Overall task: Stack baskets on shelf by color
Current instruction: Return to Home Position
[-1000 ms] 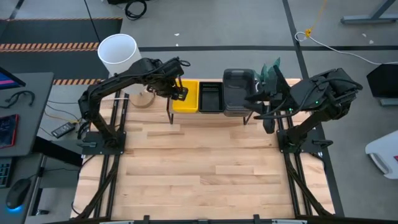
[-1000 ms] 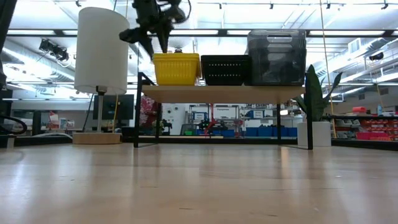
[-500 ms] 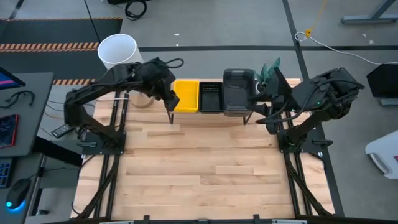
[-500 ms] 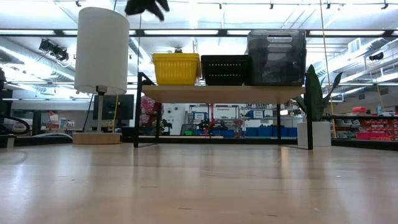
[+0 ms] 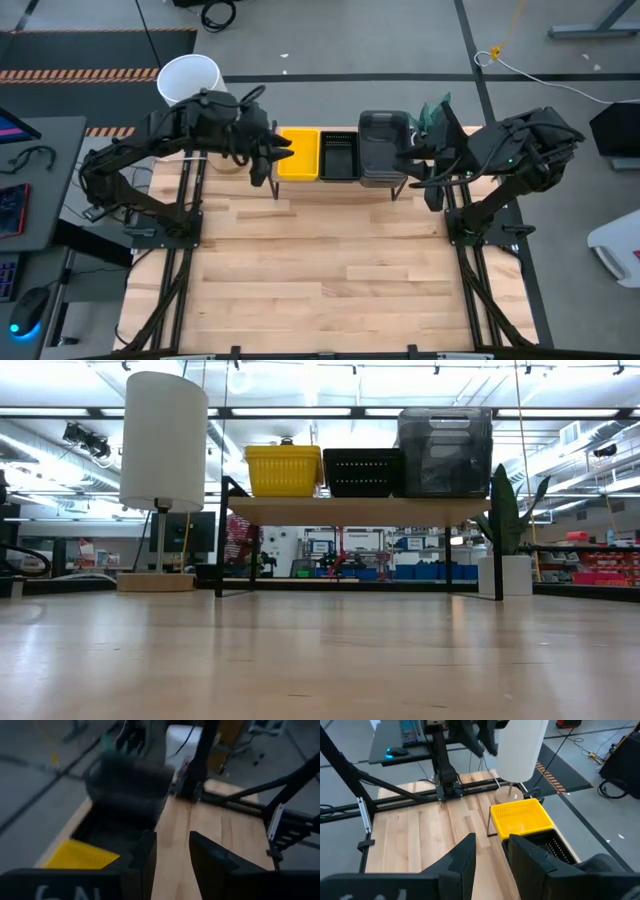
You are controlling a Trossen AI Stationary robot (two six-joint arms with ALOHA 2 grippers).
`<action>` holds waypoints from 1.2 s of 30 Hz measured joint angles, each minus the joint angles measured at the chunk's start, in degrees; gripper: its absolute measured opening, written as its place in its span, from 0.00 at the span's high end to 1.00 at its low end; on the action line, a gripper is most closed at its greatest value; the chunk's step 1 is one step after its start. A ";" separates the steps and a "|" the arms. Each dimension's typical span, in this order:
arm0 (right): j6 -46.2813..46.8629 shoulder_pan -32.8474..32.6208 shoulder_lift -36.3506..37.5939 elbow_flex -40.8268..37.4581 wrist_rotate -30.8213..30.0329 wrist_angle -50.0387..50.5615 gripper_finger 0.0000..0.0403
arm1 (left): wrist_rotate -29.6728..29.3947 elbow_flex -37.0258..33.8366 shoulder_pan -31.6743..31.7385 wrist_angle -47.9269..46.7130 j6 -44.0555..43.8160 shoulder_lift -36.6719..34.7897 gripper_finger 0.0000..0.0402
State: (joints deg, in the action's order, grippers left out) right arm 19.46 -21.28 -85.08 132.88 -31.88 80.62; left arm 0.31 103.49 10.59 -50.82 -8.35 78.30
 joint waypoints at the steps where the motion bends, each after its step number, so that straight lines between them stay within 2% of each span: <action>1: -0.01 0.00 0.00 0.00 0.00 -0.38 0.70 | 0.28 0.05 -0.25 1.39 1.29 -0.10 0.70; 9: -1.54 -0.02 0.02 -0.41 1.47 -5.83 0.71 | 9.03 0.04 -2.23 6.86 8.33 -0.74 0.71; 17: -0.31 0.15 -0.07 -6.69 2.02 -9.32 0.81 | 14.15 -1.10 -2.23 8.67 10.05 -2.50 0.71; 27: 0.96 0.26 2.27 -15.93 3.05 -17.14 0.95 | 18.85 -17.30 -2.36 20.83 6.07 -8.63 0.71; 36: 3.08 0.46 11.43 -35.01 4.57 -32.30 0.99 | 19.13 -30.22 -2.41 32.29 0.83 -17.24 0.71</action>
State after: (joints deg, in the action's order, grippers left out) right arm 22.54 -20.82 -73.65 97.87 -27.31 48.32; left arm 19.45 73.26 8.19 -18.53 -7.52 61.06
